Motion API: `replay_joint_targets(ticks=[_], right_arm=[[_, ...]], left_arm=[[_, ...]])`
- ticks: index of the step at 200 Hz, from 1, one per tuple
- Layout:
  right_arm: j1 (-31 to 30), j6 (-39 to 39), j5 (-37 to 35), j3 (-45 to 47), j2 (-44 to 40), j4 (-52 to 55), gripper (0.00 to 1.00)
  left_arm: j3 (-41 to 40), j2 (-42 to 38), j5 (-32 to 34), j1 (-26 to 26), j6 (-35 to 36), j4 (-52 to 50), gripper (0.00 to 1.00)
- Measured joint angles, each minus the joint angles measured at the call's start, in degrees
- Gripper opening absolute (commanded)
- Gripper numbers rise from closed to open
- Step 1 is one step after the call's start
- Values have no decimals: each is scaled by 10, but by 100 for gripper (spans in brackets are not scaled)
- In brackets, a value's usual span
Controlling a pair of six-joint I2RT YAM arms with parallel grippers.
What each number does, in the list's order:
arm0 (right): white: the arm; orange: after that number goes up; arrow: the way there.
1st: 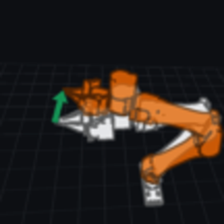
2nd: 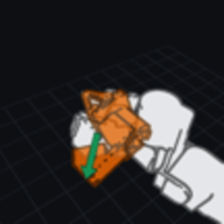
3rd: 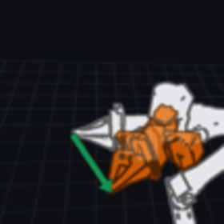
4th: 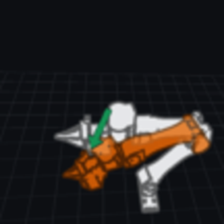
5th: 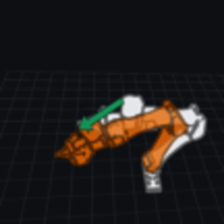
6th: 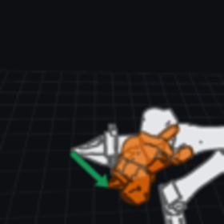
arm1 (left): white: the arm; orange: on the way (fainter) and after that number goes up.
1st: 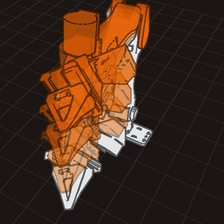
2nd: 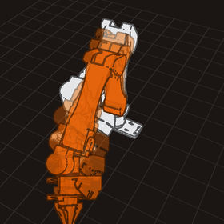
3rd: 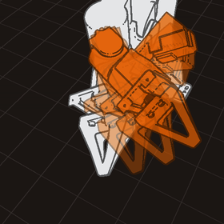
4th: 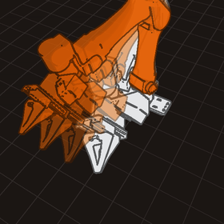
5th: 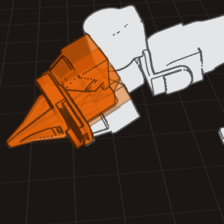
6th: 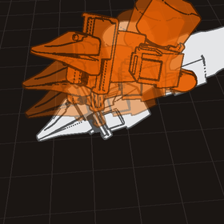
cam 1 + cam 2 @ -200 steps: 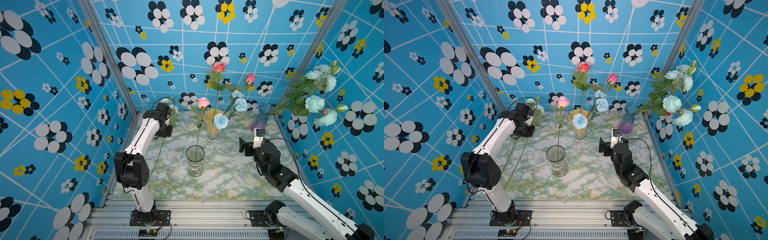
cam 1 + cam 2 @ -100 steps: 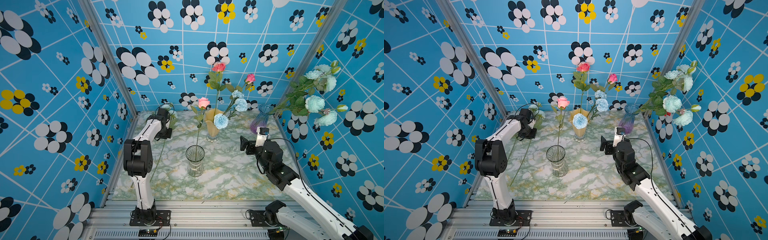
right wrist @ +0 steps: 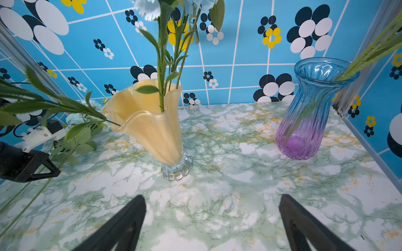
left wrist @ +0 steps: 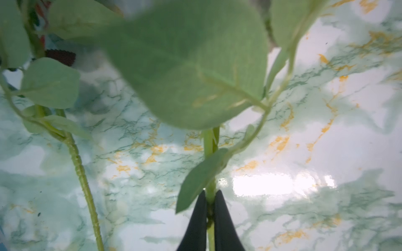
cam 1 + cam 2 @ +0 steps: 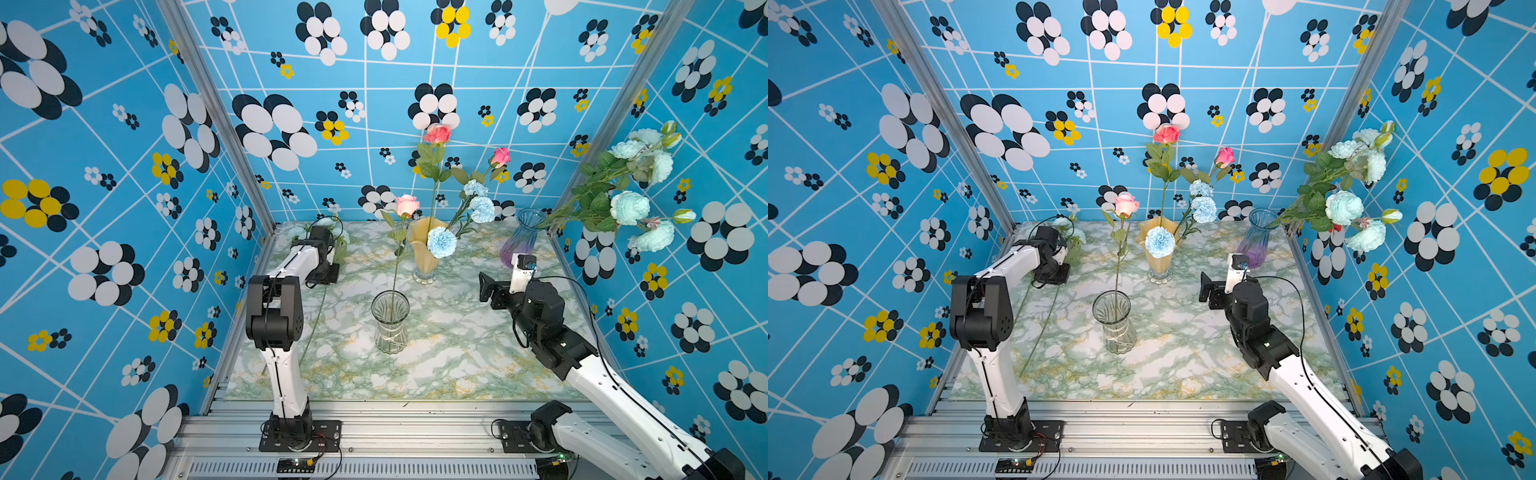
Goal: Pick out blue flowers from the vase
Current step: Place the flower at the center of the board.
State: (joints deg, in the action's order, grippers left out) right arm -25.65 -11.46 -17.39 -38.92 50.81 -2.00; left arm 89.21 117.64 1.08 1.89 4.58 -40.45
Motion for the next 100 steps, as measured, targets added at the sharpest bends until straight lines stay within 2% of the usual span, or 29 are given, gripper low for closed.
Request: replay_joint_targets(ticks=[40, 100], right_arm=[[2, 0, 2, 0, 0, 0, 99], [2, 0, 2, 0, 4, 0, 99]], left_arm=[[0, 34, 9, 0, 6, 0, 0], [0, 37, 33, -6, 11, 0, 0]])
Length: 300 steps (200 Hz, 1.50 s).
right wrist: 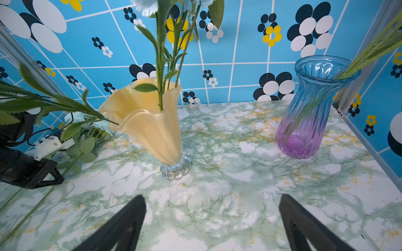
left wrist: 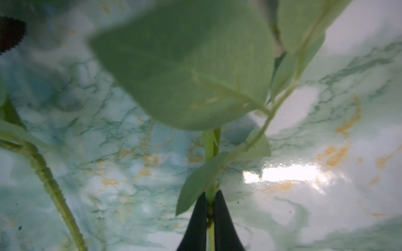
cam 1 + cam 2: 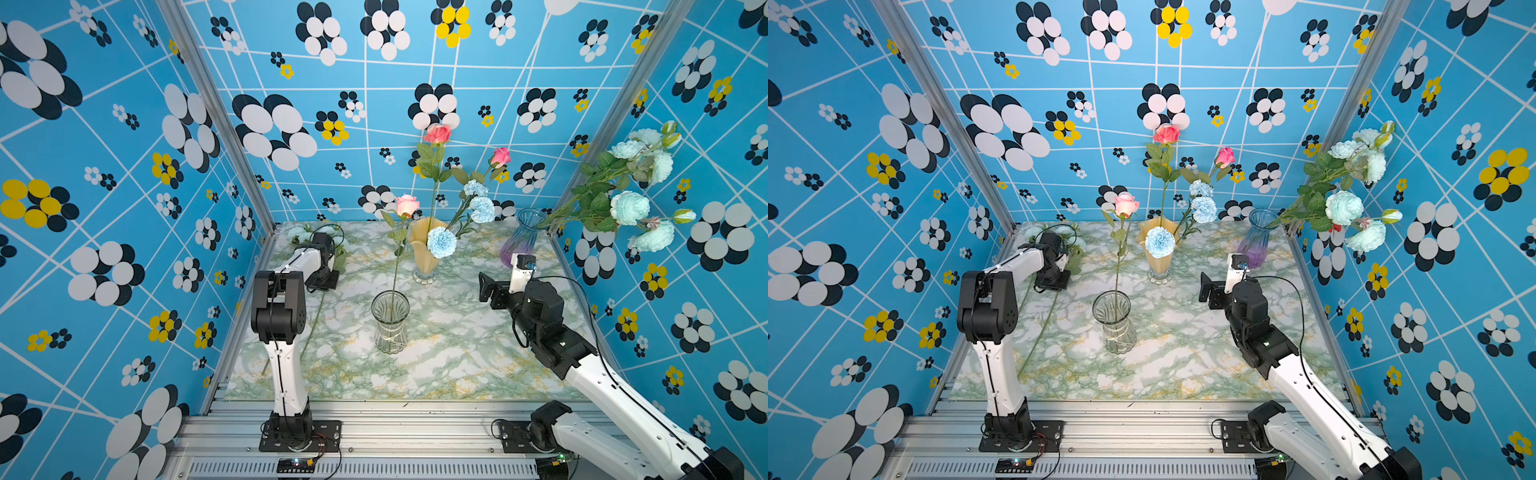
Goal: Pick out blue flowers from the vase
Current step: Place the flower at the center of the board, then move the vase to the center of the board.
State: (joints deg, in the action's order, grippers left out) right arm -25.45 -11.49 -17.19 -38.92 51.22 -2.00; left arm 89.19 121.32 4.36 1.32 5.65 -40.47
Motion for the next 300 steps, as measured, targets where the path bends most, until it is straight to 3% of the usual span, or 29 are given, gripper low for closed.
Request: replay_joint_targets(ticks=[47, 121, 147, 189, 237, 291, 300], right_arm=[[0, -2, 0, 0, 0, 0, 99], [0, -2, 0, 0, 0, 0, 99], [0, -2, 0, 0, 1, 0, 99], [0, -2, 0, 0, 6, 0, 99], [7, -9, 5, 0, 15, -2, 99], [88, -57, 73, 0, 58, -23, 99], [99, -65, 86, 0, 69, -26, 99]], left_arm=[[0, 0, 11, -8, 0, 0, 4], [8, -7, 16, -14, -1, -2, 67], [9, -58, 3, -12, -16, -2, 78], [9, -238, -34, 20, -71, 2, 80], [0, -348, -64, 147, -113, -47, 80], [-52, -466, -106, 232, -171, -131, 93], [-56, -485, -109, 247, -181, -145, 100]])
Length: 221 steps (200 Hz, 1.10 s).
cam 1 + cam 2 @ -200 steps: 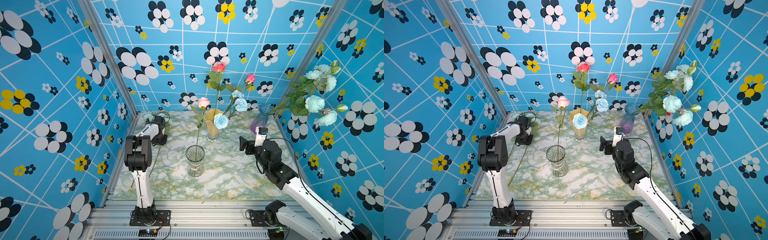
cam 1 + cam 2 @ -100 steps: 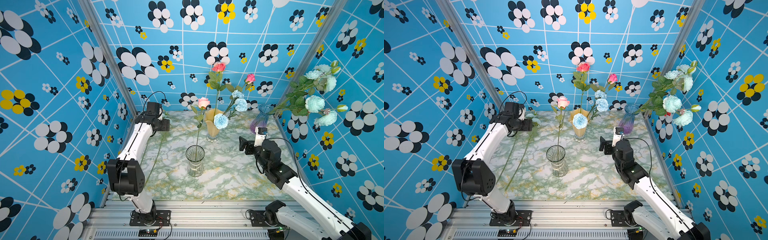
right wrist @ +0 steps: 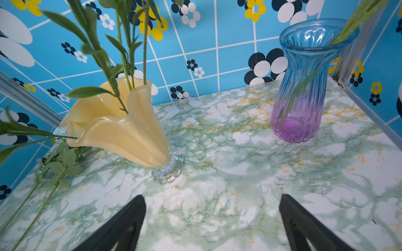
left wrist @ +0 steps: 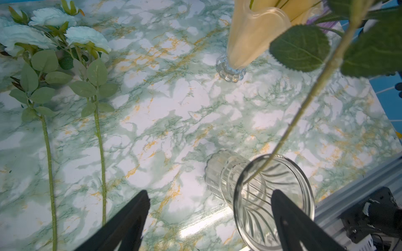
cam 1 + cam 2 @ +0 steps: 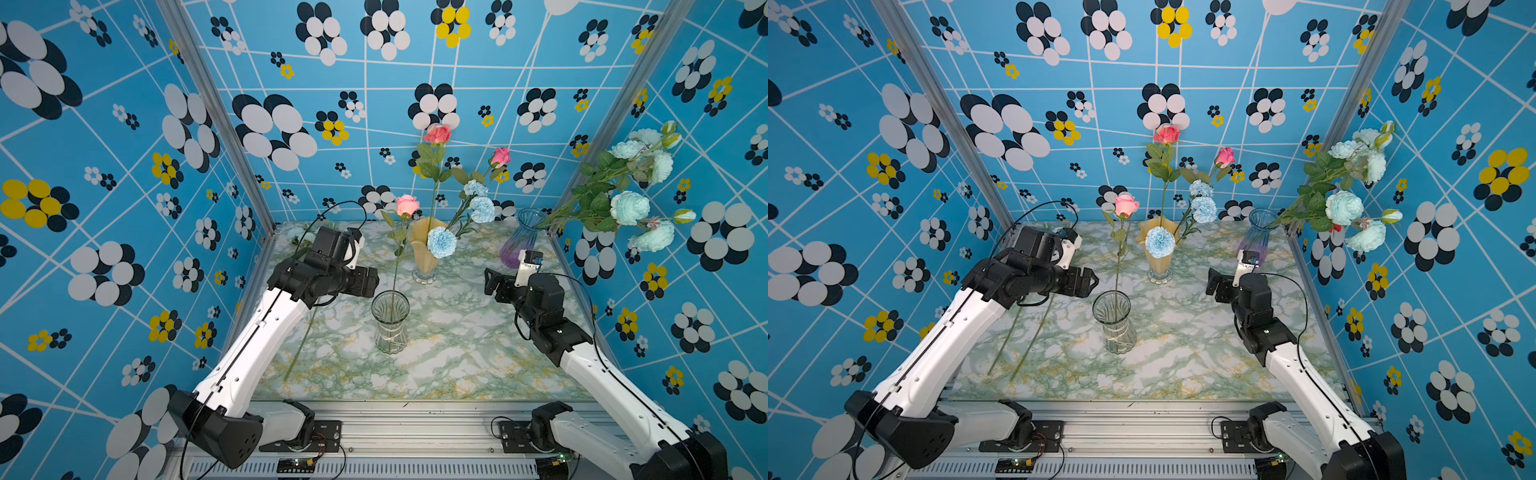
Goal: Pick out blue flowers from the vase
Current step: Move the vase to the center of the board.
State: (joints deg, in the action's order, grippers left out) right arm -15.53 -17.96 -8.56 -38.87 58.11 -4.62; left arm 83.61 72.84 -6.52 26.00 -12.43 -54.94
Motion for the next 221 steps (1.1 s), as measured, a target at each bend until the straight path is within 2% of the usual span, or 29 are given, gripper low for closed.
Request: replay_joint_targets(ticks=[30, 53, 79, 103, 131, 151, 174, 202, 210, 214, 221], right_arm=[[7, -13, 30, 0, 20, -3, 99], [7, -19, 36, 0, 20, -6, 99], [7, -21, 44, 0, 20, -8, 99], [7, -23, 47, 0, 24, -8, 99], [7, -23, 49, 0, 34, -7, 99], [7, -23, 51, -1, 41, -7, 99], [7, -23, 53, -1, 43, -7, 98], [7, -23, 54, -1, 43, -7, 98], [7, -23, 54, -1, 43, -7, 98], [7, -23, 54, -1, 43, -7, 98], [7, -23, 54, -1, 43, -7, 98]], left_arm=[[3, -19, -4, 44, -22, -40, 100], [12, -3, 1, 68, -33, -73, 96], [13, 22, 16, 79, -42, -98, 88], [15, 42, 28, 79, -45, -106, 76], [52, 97, 36, 76, -47, -120, 67], [76, 134, 35, 73, -45, -126, 65], [96, 166, 27, 72, -40, -141, 58], [107, 190, 12, 72, -34, -153, 45], [107, 194, 10, 72, -31, -156, 44], [107, 197, 8, 72, -32, -158, 40], [107, 200, 5, 72, -31, -160, 39]])
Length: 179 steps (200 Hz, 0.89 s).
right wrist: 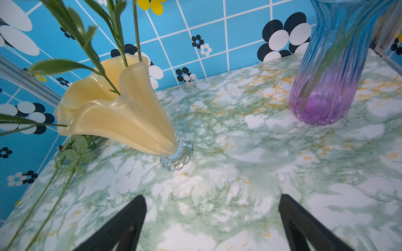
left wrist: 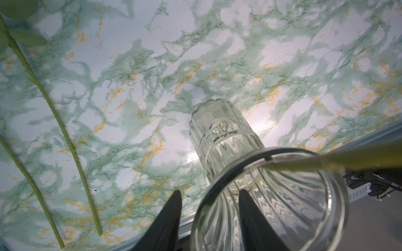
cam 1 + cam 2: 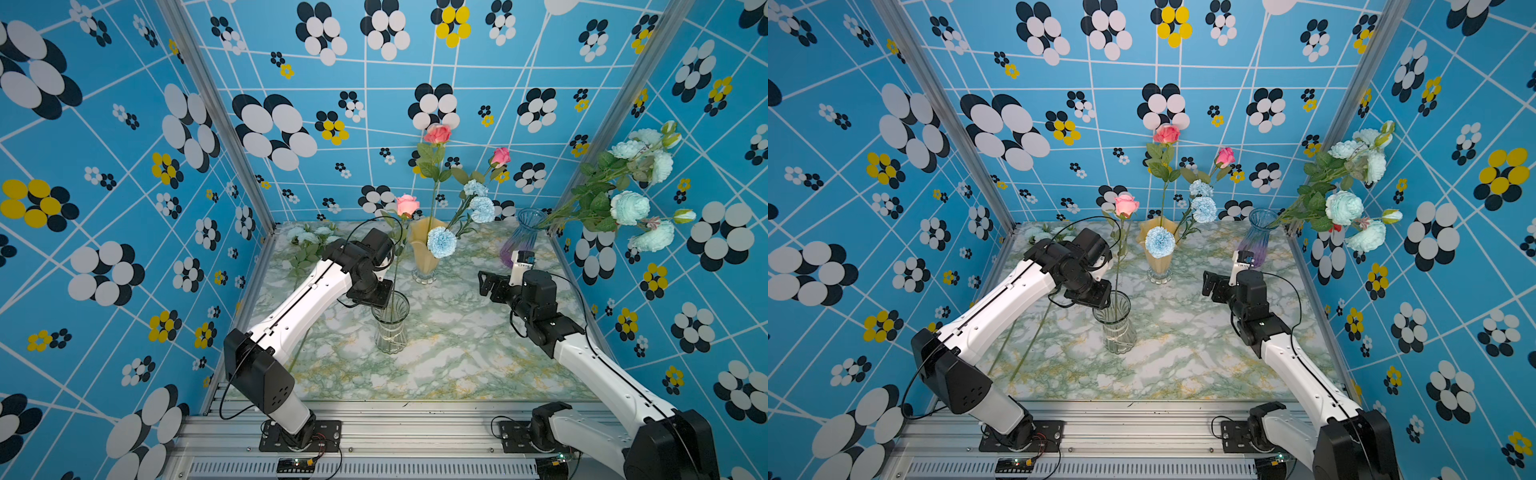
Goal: Pick out blue flowers from the vase
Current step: Move the vase to the center of the board.
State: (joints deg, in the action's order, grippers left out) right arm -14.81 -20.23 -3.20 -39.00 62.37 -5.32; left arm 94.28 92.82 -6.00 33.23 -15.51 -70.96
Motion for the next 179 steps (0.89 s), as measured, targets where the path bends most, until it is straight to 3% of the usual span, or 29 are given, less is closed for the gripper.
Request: replay_joint_targets(ticks=[107, 179], right_arm=[[0, 0, 0, 0, 0, 0, 98], [0, 0, 0, 0, 0, 0, 98]], left_arm=[[7, 11, -42, -11, 5, -8, 4], [-5, 6, -77, -89, 24, 13, 0]])
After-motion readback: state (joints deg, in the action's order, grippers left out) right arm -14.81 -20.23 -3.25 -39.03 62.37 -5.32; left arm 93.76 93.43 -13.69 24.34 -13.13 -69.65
